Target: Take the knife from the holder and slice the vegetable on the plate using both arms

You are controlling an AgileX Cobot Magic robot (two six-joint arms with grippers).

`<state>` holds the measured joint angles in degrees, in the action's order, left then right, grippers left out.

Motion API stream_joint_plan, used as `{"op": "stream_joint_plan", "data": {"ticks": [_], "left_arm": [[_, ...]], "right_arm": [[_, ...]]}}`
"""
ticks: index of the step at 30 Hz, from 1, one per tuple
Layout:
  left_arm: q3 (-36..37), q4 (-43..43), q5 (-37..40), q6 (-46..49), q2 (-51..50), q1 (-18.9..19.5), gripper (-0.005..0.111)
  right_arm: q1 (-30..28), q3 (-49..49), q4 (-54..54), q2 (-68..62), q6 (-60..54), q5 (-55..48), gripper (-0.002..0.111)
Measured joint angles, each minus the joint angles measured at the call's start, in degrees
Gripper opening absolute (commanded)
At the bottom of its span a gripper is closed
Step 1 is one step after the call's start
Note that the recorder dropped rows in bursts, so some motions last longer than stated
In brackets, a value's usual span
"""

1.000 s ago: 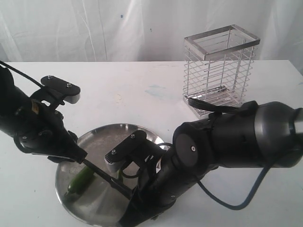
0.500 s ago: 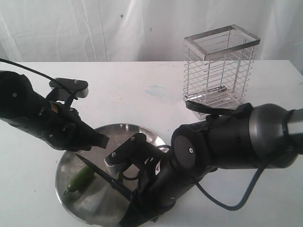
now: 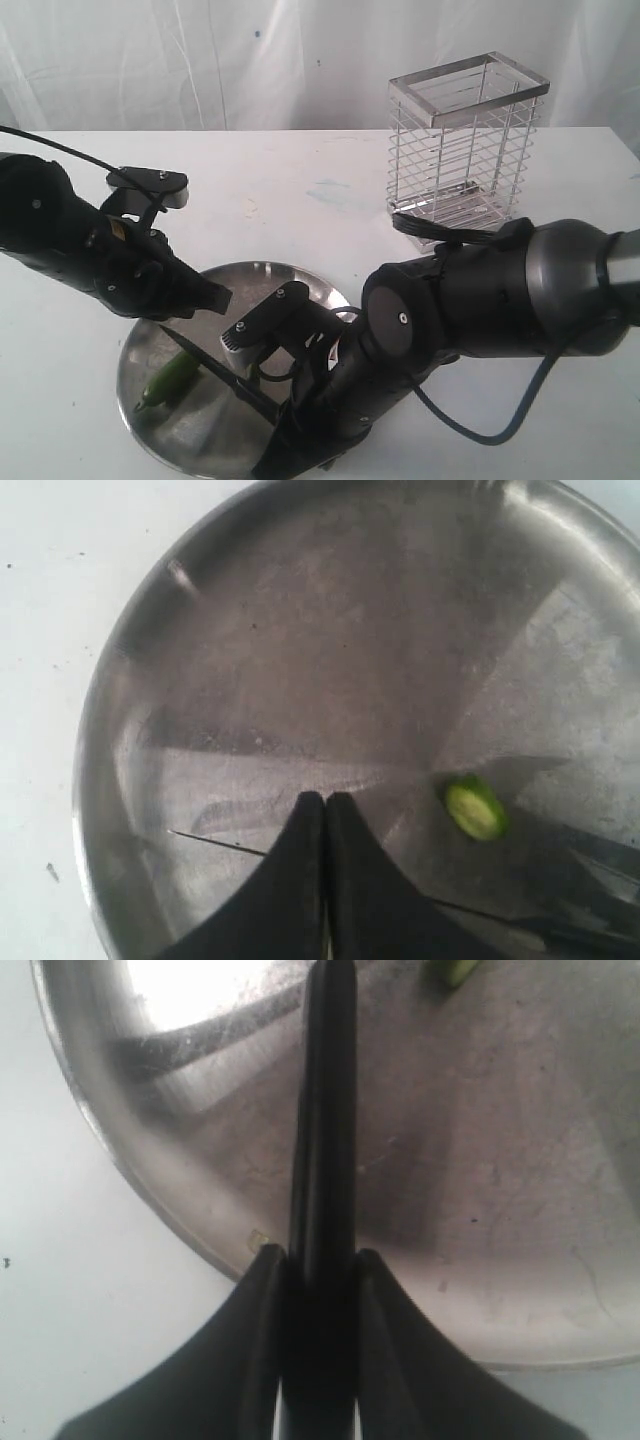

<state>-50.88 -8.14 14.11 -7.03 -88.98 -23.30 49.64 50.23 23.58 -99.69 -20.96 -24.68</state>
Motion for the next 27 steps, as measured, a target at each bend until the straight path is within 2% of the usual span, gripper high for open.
{"op": "stream_joint_plan", "data": {"ticks": [16, 21, 27], "left_arm": [[-0.2, 0.6, -3.5, 1.1, -10.7, 0.0, 0.000], [-1.6, 2.6, -0.3, 1.3, -9.2, 0.1, 0.000], [-4.3, 3.3, 1.0, 1.4, -1.6, 0.1, 0.000]], "right_arm": [[0.0, 0.0, 0.0, -0.1, -0.6, -0.7, 0.000], [0.0, 0.0, 0.0, -0.1, -0.7, -1.1, 0.000], [0.0, 0.0, 0.0, -0.1, -0.5, -1.3, 0.000]]}}
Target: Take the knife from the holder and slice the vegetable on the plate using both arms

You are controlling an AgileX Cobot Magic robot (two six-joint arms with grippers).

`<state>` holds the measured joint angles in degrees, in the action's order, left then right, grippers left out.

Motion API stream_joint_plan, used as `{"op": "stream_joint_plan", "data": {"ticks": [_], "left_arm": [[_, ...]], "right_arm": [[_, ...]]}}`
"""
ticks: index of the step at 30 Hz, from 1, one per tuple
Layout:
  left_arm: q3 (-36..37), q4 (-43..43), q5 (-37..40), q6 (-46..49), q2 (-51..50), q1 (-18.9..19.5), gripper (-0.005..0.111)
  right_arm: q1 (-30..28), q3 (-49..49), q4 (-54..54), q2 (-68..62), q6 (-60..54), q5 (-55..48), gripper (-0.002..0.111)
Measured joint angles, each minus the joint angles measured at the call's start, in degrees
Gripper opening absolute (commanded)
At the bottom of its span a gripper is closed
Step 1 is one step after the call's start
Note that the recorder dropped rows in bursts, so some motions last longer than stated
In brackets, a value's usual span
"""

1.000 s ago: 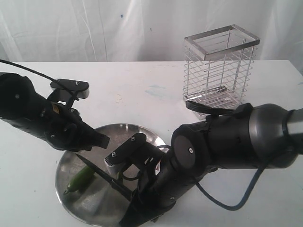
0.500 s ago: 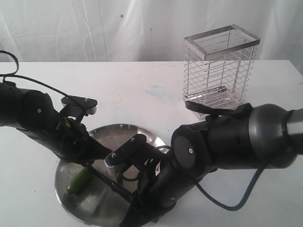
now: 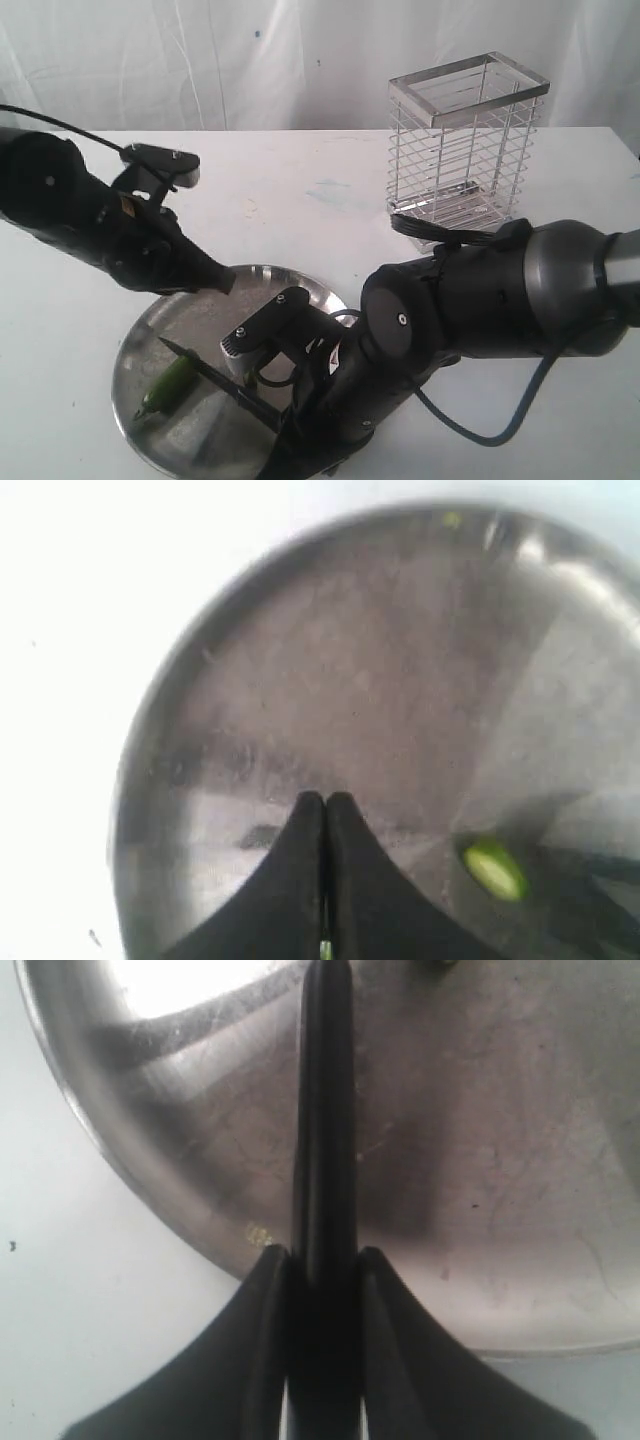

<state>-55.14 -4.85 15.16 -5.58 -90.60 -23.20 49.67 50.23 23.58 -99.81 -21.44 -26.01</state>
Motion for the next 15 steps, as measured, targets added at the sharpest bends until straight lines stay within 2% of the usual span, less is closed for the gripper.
{"op": "stream_joint_plan", "data": {"ticks": [8, 15], "left_arm": [[0.0, -1.2, 7.8, 2.3, 3.7, 0.0, 0.000], [3.1, -16.3, 8.7, 14.6, 3.7, 0.0, 0.000]], "right_arm": [[0.0, 0.0, -0.3, 0.0, 0.0, 0.0, 0.000], [0.0, 0.0, -0.3, 0.0, 0.0, 0.0, 0.000]]}}
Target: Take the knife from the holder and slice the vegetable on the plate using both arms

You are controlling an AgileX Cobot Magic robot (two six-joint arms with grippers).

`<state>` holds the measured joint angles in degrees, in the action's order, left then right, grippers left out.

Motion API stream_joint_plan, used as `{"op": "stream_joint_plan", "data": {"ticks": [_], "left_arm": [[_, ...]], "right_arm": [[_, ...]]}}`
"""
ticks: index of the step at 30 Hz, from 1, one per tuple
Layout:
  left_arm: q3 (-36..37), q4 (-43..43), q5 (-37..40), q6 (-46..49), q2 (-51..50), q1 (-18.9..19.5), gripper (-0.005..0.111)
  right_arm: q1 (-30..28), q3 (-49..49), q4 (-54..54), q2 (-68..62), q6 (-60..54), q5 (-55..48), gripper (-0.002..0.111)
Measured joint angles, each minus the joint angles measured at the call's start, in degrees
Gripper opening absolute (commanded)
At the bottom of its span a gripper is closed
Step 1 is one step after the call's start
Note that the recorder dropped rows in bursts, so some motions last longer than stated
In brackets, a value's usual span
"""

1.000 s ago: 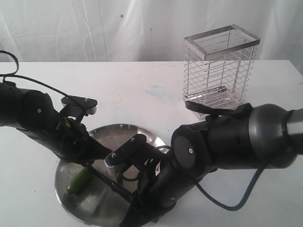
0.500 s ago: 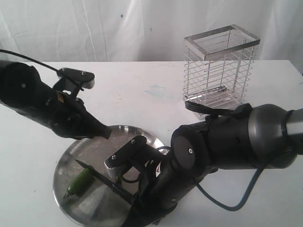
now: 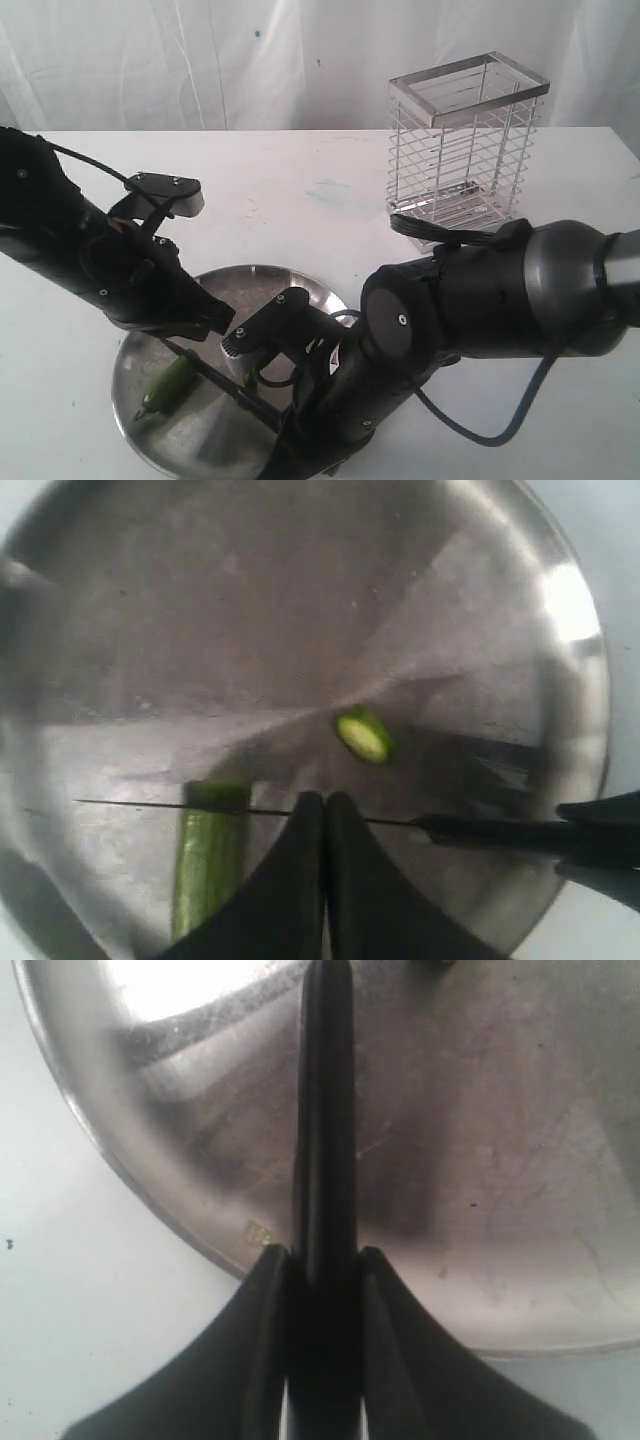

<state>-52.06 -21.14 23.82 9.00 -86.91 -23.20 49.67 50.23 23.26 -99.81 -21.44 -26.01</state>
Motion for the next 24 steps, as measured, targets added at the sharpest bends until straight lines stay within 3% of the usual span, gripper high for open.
{"op": "stream_joint_plan", "data": {"ticks": [14, 24], "left_arm": [[0.4, -10.0, 0.5, 7.7, -0.4, -0.1, 0.000], [2.4, -18.4, -2.2, 10.9, -7.2, -1.5, 0.000]], "right_arm": [[0.0, 0.0, -0.2, 0.0, 0.0, 0.0, 0.000], [-0.6, -0.5, -1.5, -0.7, 2.0, -2.3, 0.000]]}}
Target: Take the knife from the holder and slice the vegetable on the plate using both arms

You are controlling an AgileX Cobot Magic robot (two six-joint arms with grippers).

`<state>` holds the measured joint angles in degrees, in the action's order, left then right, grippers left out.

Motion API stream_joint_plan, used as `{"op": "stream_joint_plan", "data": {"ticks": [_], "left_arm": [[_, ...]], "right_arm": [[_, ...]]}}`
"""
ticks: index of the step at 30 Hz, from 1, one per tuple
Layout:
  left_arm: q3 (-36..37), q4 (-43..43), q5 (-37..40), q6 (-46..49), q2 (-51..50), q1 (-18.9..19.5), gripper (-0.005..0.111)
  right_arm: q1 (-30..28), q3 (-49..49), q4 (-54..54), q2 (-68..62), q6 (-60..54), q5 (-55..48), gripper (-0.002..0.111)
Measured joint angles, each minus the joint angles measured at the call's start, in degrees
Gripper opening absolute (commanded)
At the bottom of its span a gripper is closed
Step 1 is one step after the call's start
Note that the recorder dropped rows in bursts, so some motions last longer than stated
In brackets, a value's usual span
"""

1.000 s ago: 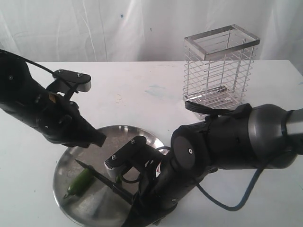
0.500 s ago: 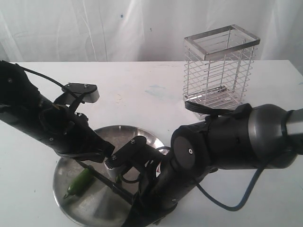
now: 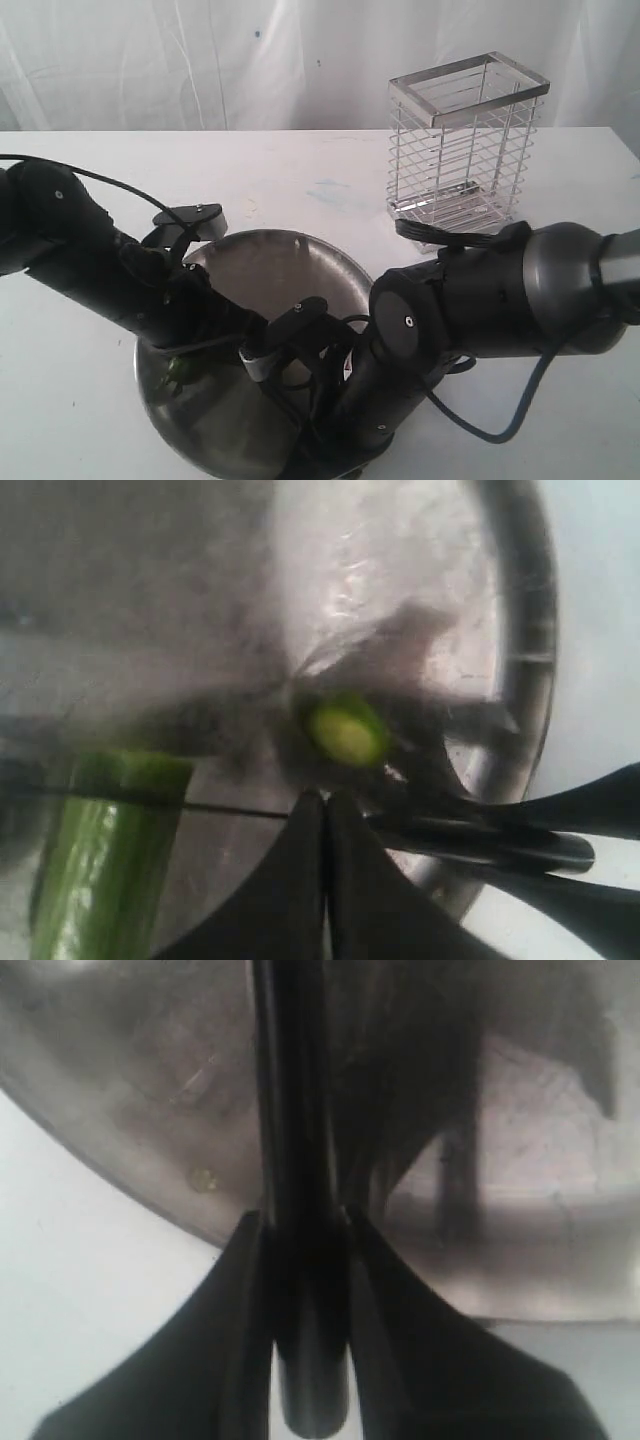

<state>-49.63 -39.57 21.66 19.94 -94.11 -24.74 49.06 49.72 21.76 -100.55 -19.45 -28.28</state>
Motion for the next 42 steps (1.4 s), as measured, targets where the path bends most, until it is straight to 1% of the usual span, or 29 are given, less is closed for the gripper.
{"op": "stream_joint_plan", "data": {"ticks": [3, 6, 14, 25, 28, 29, 31, 33, 36, 42], "left_arm": [[1.0, -2.7, -1.6, -0.1, -0.2, 0.0, 0.000], [1.1, -2.9, -2.2, 0.0, 0.3, -0.1, 0.000], [0.3, 1.2, -3.8, 1.5, 3.5, -1.1, 0.000], [0.3, 4.7, -4.3, 1.6, 6.1, -1.2, 0.000], [0.4, 6.3, -3.1, 1.6, 6.6, 1.7, 0.000], [0.4, 7.0, -2.4, 1.6, 6.6, 3.5, 0.000], [0.4, 7.8, -1.3, 1.6, 6.6, 5.2, 0.000], [0.4, 8.6, -0.4, 1.6, 6.6, 5.9, 0.000], [0.4, 9.4, -0.8, 1.6, 6.6, 6.0, 0.000], [0.4, 9.4, -4.2, 0.8, 6.9, 6.0, 0.000]], "right_arm": [[-0.1, 0.0, 0.0, 0.0, 1.0, -0.4, 0.000], [-0.1, 0.0, -0.1, 0.0, 1.4, -0.4, 0.000], [0.0, 0.0, -0.7, 0.0, 0.5, -0.2, 0.000], [0.2, 0.5, -0.6, 0.6, -0.4, -0.4, 0.000], [0.3, 0.7, -1.7, 1.0, -0.4, -0.4, 0.000], [0.3, 1.3, -3.6, 1.3, 0.2, -1.0, 0.000], [0.1, 3.2, -7.5, 1.6, 3.0, -2.3, 0.000], [-0.4, 5.2, -11.2, 1.6, 5.4, -4.0, 0.000], [-1.5, 6.6, -15.4, 1.6, 6.8, -7.2, 0.000], [-4.1, 8.4, -18.9, 1.1, 6.8, -9.9, 0.000]]}}
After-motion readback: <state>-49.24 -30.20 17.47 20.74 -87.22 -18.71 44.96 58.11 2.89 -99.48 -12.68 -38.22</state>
